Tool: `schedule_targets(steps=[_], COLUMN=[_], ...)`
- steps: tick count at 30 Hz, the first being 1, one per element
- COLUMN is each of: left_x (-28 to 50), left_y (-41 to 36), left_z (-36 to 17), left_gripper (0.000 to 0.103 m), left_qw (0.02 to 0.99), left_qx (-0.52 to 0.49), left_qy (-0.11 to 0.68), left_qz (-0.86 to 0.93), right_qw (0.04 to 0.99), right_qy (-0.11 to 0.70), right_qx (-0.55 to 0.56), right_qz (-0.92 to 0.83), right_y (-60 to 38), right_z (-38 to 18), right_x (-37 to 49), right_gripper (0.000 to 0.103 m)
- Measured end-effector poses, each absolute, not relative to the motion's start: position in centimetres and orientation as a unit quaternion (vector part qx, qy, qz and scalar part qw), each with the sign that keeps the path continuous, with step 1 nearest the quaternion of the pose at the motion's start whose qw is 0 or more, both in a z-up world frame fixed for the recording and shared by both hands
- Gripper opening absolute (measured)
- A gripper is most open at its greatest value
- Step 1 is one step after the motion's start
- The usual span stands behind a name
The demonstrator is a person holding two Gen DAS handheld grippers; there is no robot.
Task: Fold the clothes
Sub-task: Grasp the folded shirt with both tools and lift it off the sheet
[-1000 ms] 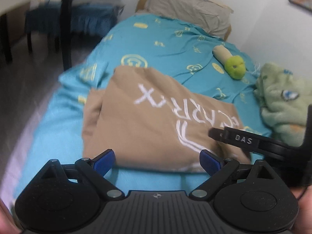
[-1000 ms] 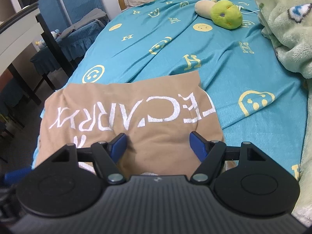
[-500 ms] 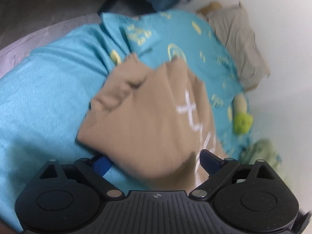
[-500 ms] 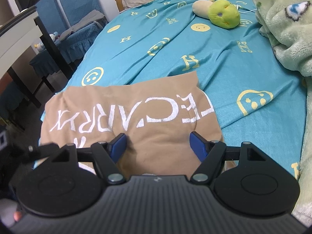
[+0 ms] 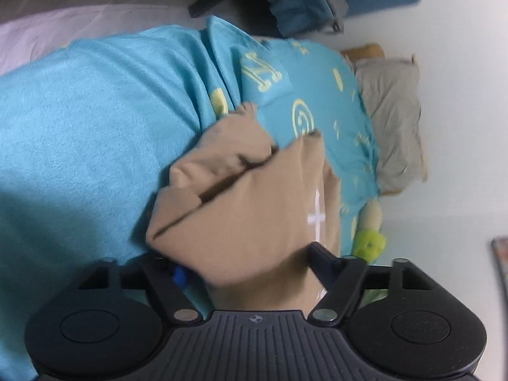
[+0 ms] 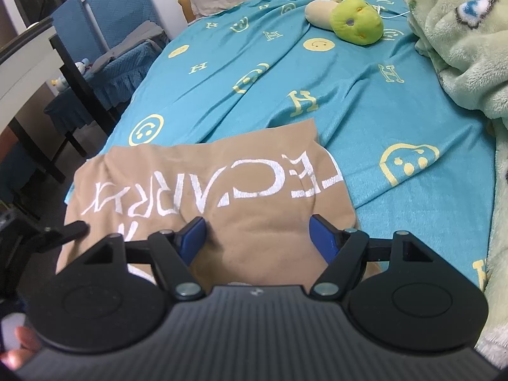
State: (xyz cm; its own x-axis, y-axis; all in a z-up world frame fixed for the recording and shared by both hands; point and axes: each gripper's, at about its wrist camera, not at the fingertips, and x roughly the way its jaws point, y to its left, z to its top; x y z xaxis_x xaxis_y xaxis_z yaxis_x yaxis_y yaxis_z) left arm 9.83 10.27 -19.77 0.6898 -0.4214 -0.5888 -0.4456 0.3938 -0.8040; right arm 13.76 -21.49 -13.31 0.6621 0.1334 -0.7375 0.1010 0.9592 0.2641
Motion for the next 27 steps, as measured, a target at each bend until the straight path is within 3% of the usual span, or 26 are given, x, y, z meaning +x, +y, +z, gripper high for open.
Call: schedule_targets(steps=[7,9,11,13,20,27], left_x=[9.7,9.4,9.1,8.8,8.3,8.2], left_y=[10.0,10.0,9.9,9.7,9.4,9.6], left_z=[-18.6,-17.8,-17.2,-16.6,-15.3,-15.5], left_gripper=[0.029,0.027,0.026,0.025,0.023,0.022], left_qw=[0.767,0.774,0.778,0.782,0.788,0.782], left_qx=[-0.523,-0.519,-0.521,-0.521,-0.527,-0.538], left_qy=[0.372,0.362,0.352,0.341,0.316,0.311], left_qz=[0.007,-0.002,-0.012,-0.023,-0.048,-0.052], right_qw=[0.902,0.889,0.865,0.835,0.704,0.68], right_qy=[0.375,0.364,0.353,0.342,0.424,0.425], right_qx=[0.213,0.275,0.348,0.416,0.538,0.592], right_qz=[0.011,0.04,0.081,0.111,0.189,0.08], right_y=[-23.1,-24.0,-25.0,-25.6,-22.9,-23.8], right_z=[-11.1,-10.4,-10.1,-10.2,-15.0,-18.7], right_x=[12.0,11.1,10.4,9.8,10.7,11.1], right_gripper=[0.074,0.077,0.096,0.103,0.103,0.098])
